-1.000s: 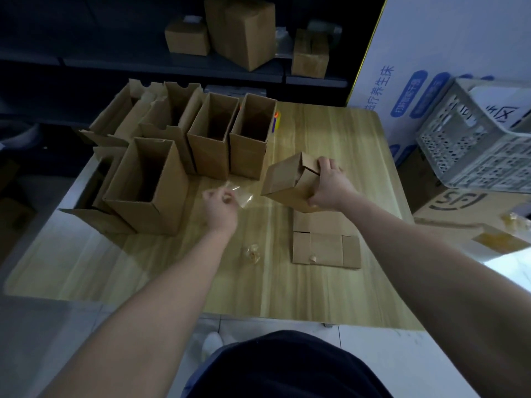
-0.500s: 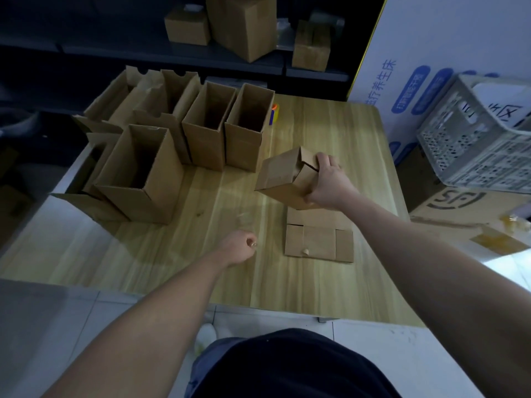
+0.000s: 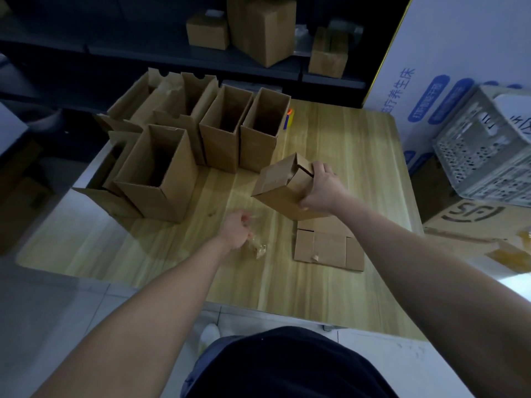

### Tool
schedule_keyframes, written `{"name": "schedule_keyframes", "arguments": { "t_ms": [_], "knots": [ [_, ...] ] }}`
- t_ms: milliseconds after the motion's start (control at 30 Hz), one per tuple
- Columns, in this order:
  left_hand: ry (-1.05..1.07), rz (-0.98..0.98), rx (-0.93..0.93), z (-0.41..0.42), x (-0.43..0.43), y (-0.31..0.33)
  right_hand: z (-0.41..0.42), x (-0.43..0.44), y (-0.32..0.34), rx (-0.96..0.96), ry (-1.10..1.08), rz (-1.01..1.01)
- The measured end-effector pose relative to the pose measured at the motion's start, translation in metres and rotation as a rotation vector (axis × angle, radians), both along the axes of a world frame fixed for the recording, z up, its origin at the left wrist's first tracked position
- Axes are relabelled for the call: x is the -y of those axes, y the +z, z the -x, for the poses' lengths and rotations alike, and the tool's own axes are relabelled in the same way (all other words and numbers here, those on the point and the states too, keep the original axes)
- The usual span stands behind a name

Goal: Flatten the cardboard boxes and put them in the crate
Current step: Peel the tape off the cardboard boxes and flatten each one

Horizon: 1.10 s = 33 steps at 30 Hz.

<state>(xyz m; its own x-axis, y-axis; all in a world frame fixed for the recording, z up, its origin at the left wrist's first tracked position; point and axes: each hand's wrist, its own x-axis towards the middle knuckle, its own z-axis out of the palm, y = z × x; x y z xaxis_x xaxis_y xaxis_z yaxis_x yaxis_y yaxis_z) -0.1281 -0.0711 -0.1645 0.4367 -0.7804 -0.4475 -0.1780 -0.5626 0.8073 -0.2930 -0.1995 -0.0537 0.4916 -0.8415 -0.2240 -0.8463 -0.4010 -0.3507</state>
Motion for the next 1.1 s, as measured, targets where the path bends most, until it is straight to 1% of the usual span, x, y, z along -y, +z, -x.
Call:
{"name": "schedule_keyframes", "arguments": {
  "t_ms": [67, 167, 200, 233, 267, 367, 400, 433, 567, 667, 767, 833, 967, 1100],
  "knots": [
    [0.038, 0.072, 0.0, -0.005, 0.005, 0.011, -0.005, 0.0, 0.001, -0.014, -0.012, 0.003],
    [0.205, 0.214, 0.046, -0.007, 0.017, 0.034, -0.014, 0.0, 0.003, -0.056, -0.029, 0.013],
    [0.256, 0.258, 0.002, -0.007, 0.021, 0.045, -0.016, -0.001, 0.004, -0.067, -0.032, 0.014],
    [0.274, 0.276, -0.071, -0.008, 0.025, 0.055, -0.019, -0.001, 0.005, -0.072, -0.035, 0.017],
    [0.247, 0.249, -0.175, -0.01, 0.029, 0.065, -0.022, -0.002, 0.006, -0.077, -0.038, 0.02],
    [0.092, 0.122, -0.511, -0.011, 0.038, 0.093, -0.033, -0.005, 0.006, -0.079, -0.013, 0.027],
    [0.082, 0.119, -0.592, -0.01, 0.041, 0.097, -0.037, -0.006, 0.007, -0.069, 0.01, 0.012],
    [0.104, 0.126, -0.636, -0.009, 0.044, 0.099, -0.041, -0.006, 0.008, -0.051, 0.037, -0.014],
    [0.215, 0.186, -0.643, -0.013, 0.045, 0.09, -0.045, -0.001, 0.012, 0.024, 0.121, -0.1],
    [0.203, 0.201, -0.662, -0.025, 0.041, 0.087, -0.043, 0.001, 0.014, 0.128, 0.082, -0.154],
    [0.197, 0.222, -0.718, -0.037, 0.039, 0.089, -0.045, 0.0, 0.016, 0.193, 0.053, -0.17],
    [0.199, 0.23, -0.759, -0.043, 0.039, 0.091, -0.047, -0.001, 0.02, 0.184, 0.049, -0.159],
    [0.203, 0.237, -0.806, -0.046, 0.04, 0.093, -0.048, -0.001, 0.025, 0.071, 0.106, -0.107],
    [0.212, 0.265, -0.814, -0.055, 0.038, 0.089, -0.048, -0.001, 0.029, 0.161, 0.031, -0.132]
  ]
}}
